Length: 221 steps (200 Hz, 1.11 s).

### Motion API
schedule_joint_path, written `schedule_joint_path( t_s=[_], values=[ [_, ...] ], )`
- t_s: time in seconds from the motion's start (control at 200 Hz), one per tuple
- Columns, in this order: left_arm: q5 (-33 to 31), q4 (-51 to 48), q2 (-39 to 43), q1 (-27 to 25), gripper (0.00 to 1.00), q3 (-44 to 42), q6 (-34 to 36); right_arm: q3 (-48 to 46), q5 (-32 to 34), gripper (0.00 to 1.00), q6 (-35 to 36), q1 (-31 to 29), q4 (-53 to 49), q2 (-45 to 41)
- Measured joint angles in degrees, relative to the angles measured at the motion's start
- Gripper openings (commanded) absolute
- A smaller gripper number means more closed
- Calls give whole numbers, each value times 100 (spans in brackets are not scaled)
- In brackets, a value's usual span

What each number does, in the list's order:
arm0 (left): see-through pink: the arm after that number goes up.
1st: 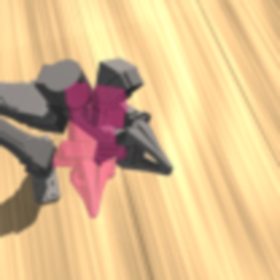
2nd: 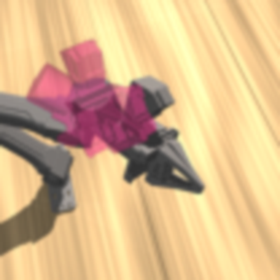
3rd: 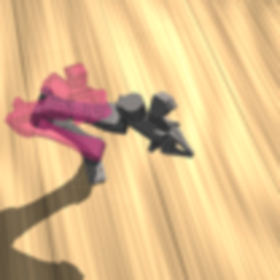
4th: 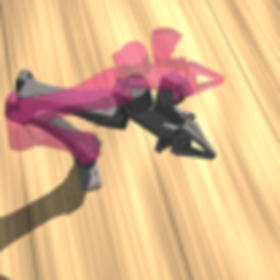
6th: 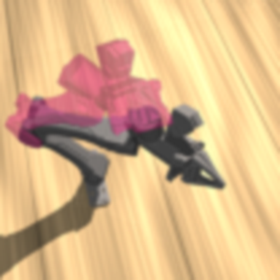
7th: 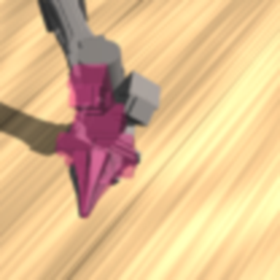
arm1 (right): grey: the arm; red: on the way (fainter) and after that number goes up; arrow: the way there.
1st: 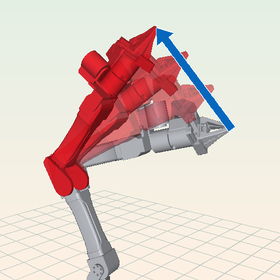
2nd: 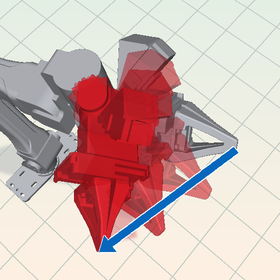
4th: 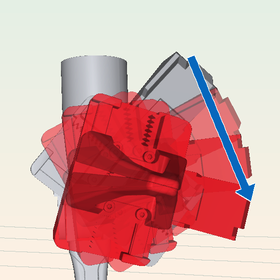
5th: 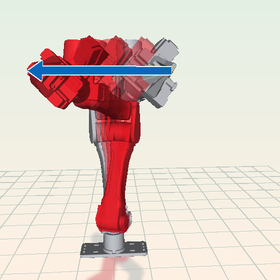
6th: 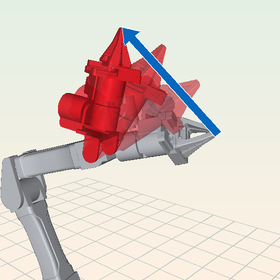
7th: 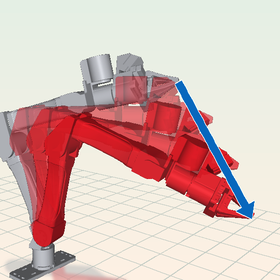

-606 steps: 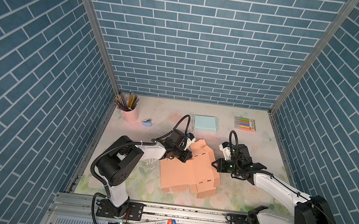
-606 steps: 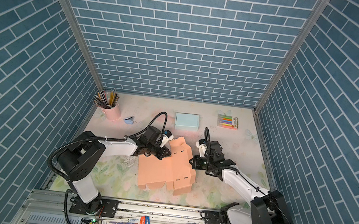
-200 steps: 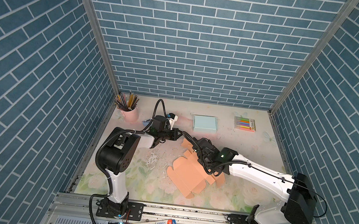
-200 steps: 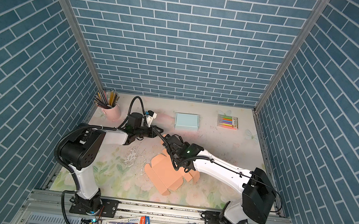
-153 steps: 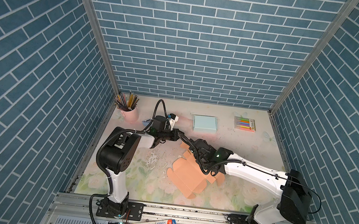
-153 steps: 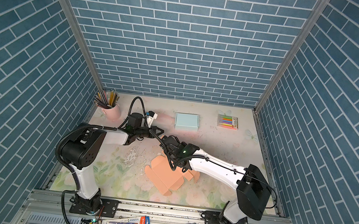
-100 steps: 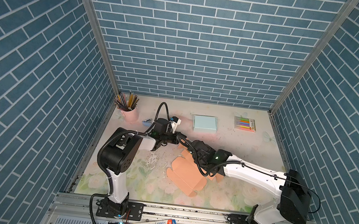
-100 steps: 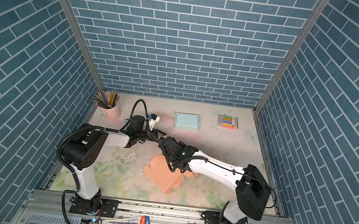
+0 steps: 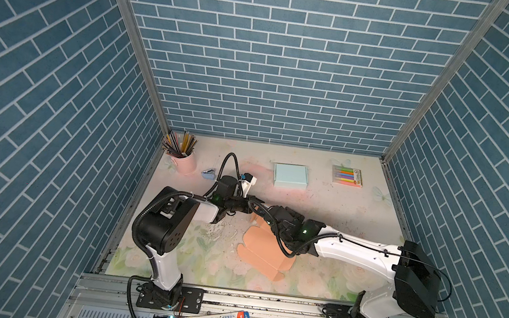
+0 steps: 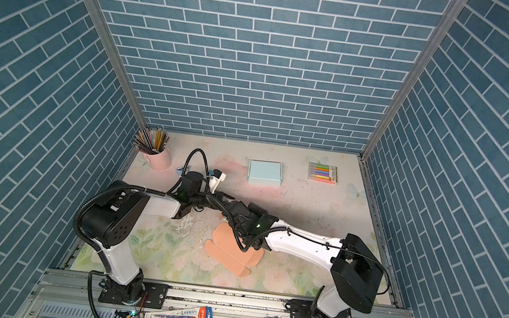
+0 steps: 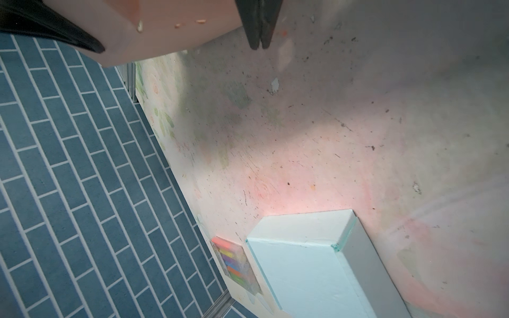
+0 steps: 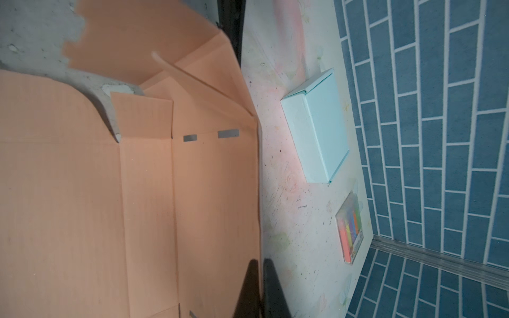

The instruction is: Fold the paper box

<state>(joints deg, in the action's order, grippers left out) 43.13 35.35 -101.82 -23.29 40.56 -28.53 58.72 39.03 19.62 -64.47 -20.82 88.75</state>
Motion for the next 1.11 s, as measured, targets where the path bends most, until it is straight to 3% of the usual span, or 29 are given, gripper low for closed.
schedule_joint_path(
  t_s=[0.805,1.105],
  values=[
    [66,448,507,-122,2,-841,-166,-553,732,0,645,-284,850,149],
    [-2,688,717,-219,9,-1427,-142,-656,846,0,798,-306,1069,151]
  ],
)
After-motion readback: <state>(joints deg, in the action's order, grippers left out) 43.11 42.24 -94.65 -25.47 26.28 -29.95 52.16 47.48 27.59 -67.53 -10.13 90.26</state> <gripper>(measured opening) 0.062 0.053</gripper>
